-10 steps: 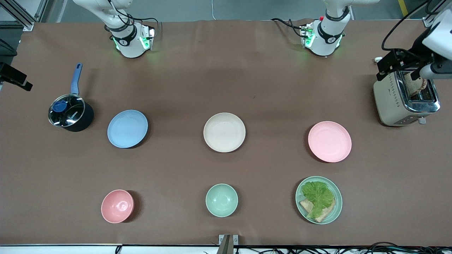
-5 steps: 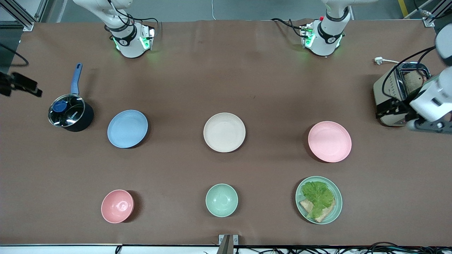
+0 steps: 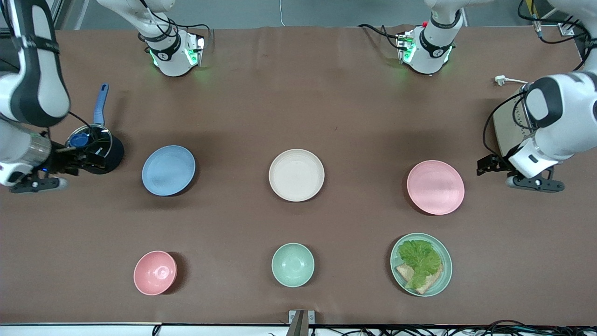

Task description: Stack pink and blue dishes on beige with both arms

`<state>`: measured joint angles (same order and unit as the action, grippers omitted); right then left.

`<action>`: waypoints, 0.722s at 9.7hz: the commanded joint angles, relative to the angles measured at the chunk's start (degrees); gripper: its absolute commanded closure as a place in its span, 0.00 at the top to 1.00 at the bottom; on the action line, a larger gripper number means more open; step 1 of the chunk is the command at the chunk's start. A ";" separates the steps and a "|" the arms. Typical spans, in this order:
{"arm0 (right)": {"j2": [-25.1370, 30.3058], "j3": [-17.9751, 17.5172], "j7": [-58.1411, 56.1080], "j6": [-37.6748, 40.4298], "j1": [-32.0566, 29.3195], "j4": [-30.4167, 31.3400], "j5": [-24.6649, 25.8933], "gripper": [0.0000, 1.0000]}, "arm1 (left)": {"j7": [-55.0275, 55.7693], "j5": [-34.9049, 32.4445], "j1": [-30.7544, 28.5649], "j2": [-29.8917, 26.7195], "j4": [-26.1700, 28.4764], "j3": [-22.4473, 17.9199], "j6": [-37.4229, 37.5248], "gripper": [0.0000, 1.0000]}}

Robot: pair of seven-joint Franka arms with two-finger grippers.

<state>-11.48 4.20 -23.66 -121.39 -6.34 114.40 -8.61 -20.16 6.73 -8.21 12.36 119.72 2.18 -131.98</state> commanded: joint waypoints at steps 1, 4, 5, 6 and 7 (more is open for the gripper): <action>-2.56 0.46 -10.48 -7.88 -1.04 6.35 -7.35 1.00 | -8.28 6.42 -2.59 9.05 -0.19 0.63 -5.72 1.00; -6.45 0.46 -22.18 -13.93 -0.69 10.03 -18.86 1.00 | -14.46 14.17 -2.69 15.13 -0.81 0.63 -8.72 0.82; -7.06 0.37 -24.83 -18.23 -0.25 12.49 -21.77 1.00 | -14.55 14.53 -2.60 15.93 -1.07 0.63 -8.81 0.70; -8.46 0.37 -28.33 -20.70 0.01 13.13 -23.98 1.00 | -14.90 14.54 -2.60 16.29 -1.25 0.63 -8.82 0.58; -9.43 0.37 -31.24 -20.90 0.02 13.13 -26.87 0.96 | -15.08 14.54 -2.60 16.55 -1.25 0.63 -8.82 0.46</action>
<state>-20.61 4.70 -50.68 -140.74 -6.54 126.26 -31.54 -33.65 20.08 -10.63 26.86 119.07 2.63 -140.06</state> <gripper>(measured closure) 0.013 0.427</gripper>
